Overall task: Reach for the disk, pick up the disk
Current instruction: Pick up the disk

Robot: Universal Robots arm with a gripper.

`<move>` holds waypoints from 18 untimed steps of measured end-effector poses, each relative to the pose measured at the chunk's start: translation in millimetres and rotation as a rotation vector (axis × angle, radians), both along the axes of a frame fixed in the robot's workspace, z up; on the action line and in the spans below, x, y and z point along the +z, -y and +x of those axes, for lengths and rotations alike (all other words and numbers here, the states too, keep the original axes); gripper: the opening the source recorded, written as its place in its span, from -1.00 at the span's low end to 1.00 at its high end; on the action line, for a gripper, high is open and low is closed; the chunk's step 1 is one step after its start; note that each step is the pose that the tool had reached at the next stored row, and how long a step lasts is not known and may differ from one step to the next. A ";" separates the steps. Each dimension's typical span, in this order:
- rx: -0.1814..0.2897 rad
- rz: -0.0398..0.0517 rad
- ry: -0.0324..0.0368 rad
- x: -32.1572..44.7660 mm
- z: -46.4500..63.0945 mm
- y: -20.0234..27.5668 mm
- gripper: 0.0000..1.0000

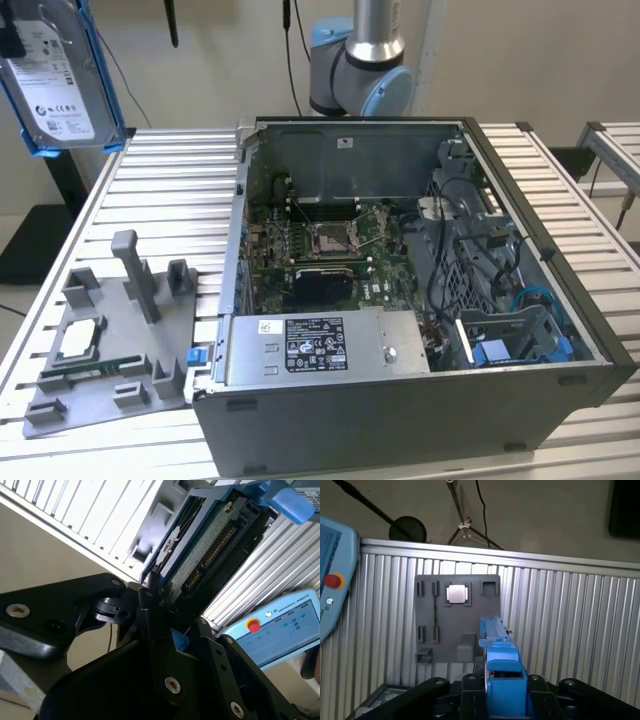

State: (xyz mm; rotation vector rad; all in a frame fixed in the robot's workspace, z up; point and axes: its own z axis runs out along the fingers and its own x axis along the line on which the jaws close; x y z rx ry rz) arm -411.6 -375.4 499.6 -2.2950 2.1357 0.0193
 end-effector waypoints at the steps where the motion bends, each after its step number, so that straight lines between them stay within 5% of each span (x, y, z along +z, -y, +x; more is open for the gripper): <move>1: 0.000 -0.0001 -0.0003 0.1 1.9 0.0 -1.00; 18: 0.000 0.0000 -0.0031 0.0 32.0 0.0 -1.00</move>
